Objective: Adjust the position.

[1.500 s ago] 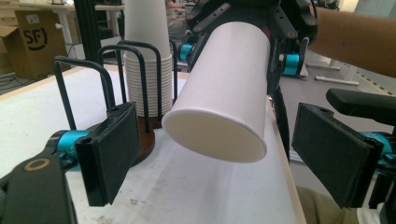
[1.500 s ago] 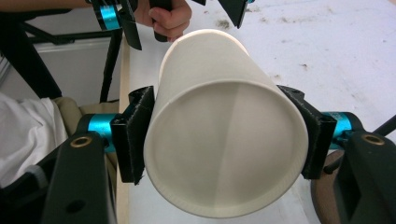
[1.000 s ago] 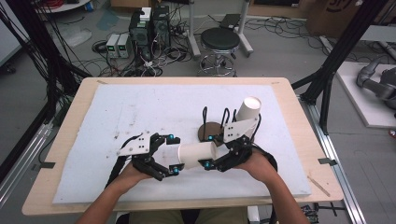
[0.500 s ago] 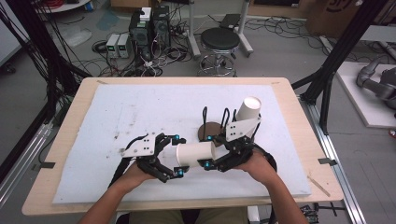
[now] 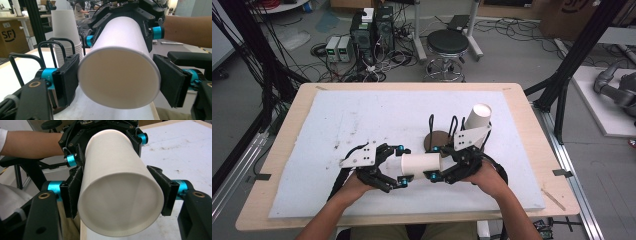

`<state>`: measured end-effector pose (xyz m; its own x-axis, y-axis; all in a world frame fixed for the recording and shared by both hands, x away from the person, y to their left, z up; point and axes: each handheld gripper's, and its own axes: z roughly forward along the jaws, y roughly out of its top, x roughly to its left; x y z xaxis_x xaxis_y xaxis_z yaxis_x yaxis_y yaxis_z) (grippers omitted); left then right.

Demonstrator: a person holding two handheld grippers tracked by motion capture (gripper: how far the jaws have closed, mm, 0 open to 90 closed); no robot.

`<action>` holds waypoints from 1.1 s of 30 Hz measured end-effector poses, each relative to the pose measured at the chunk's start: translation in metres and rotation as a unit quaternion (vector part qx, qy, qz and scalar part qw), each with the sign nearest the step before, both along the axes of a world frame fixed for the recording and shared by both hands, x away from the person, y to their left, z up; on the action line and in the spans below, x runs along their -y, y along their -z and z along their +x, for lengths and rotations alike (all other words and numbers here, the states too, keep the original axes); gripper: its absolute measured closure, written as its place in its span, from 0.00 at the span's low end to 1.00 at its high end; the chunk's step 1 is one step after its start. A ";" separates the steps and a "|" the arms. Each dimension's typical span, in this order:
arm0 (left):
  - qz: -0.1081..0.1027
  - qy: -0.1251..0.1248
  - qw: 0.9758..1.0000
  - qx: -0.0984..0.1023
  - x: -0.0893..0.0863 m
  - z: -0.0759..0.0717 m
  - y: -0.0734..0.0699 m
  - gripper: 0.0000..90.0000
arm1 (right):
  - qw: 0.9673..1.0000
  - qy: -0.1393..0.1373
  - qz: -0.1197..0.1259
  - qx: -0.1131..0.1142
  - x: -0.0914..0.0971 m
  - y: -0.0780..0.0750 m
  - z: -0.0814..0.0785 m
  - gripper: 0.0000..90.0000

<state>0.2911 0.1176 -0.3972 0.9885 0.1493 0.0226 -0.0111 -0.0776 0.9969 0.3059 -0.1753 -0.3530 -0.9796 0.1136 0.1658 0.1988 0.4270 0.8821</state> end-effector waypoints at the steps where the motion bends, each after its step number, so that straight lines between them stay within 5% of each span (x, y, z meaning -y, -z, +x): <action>1: 0.004 0.000 1.000 0.001 0.000 0.000 0.000 0.30 | 1.000 -0.001 0.000 -0.001 0.000 0.000 0.000 0.38; 4: 0.007 0.000 1.000 0.001 0.000 0.000 -0.003 0.30 | 1.000 0.004 -0.008 0.000 -0.001 -0.001 -0.001 0.35; 7: 0.014 0.000 1.000 0.003 0.001 -0.001 -0.007 0.31 | 0.999 0.026 -0.017 0.011 -0.004 -0.003 -0.003 0.22; 11: 0.032 -0.003 0.999 0.002 0.001 0.000 -0.012 0.31 | 0.999 0.033 -0.019 0.025 -0.002 -0.008 -0.005 0.22; 17: 0.071 -0.013 0.997 0.001 -0.003 0.002 -0.020 0.31 | 0.995 0.052 -0.061 0.066 0.005 -0.016 -0.011 0.22; 26: 0.143 -0.017 0.990 -0.002 -0.002 0.007 -0.035 0.31 | 0.982 0.053 -0.136 0.124 0.004 -0.022 -0.016 0.22; 33: 0.206 -0.014 0.978 -0.002 0.003 0.009 -0.044 0.31 | 0.973 0.031 -0.175 0.149 -0.014 -0.032 -0.013 0.22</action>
<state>0.3005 0.1143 -0.3529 0.9842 0.1558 0.0837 0.0002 -0.4740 0.8805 0.2924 -0.1617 -0.3212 -0.9676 0.1721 -0.1846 -0.0091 0.7070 0.7072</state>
